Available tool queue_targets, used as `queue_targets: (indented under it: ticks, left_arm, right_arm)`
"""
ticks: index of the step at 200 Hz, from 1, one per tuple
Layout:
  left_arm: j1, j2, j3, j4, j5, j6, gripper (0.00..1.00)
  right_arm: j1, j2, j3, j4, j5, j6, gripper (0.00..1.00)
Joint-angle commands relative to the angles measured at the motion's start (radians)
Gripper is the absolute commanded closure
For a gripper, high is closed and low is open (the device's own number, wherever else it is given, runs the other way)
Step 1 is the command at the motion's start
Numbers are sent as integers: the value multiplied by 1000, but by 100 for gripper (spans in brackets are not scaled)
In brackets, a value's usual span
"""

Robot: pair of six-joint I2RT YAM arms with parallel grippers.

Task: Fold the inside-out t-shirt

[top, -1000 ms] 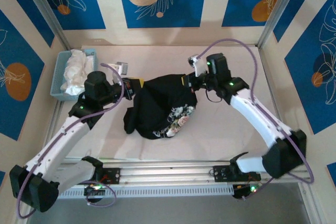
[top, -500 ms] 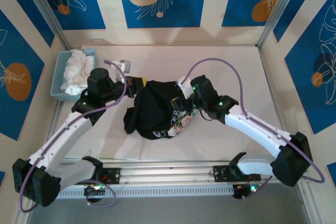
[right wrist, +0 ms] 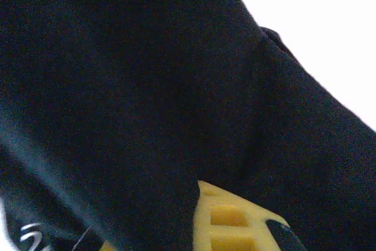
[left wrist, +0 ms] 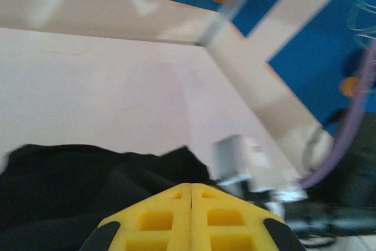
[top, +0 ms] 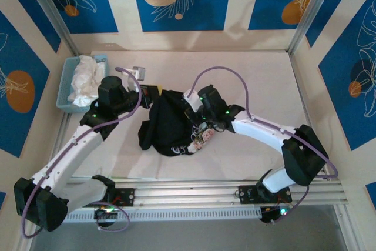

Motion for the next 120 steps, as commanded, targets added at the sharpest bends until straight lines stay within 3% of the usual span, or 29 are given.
queue_targets:
  ticks: [1, 12, 25, 49, 59, 77, 95, 107, 120]
  left_arm:
    - [9, 16, 16, -1, -277, 58, 100]
    - [9, 69, -4, 51, -362, 71, 100]
    - [9, 160, 20, 73, -421, 116, 100]
    - [9, 312, 145, -38, -504, 229, 70]
    - [4, 333, 191, -133, -537, 251, 62]
    - [-54, 254, 156, -217, -608, 274, 52]
    - [-191, 87, 16, -188, -644, 269, 39]
    - [-276, 2, -68, -152, -611, 232, 30]
    - [-330, -27, -127, -112, -516, 167, 28]
  right_arm:
    - [-82, -117, -16, 13, -383, 131, 100]
    - [-124, -134, -41, 61, -549, 223, 100]
    - [-149, -131, -52, 114, -661, 322, 100]
    - [-192, -119, -55, 197, -747, 488, 100]
    - [-213, -112, -51, 208, -752, 549, 100]
    - [-241, -88, -17, 158, -742, 592, 100]
    - [-257, -62, 19, 97, -726, 588, 100]
    - [-267, -48, 34, 85, -726, 592, 100]
    - [-276, -32, 51, 75, -736, 589, 100]
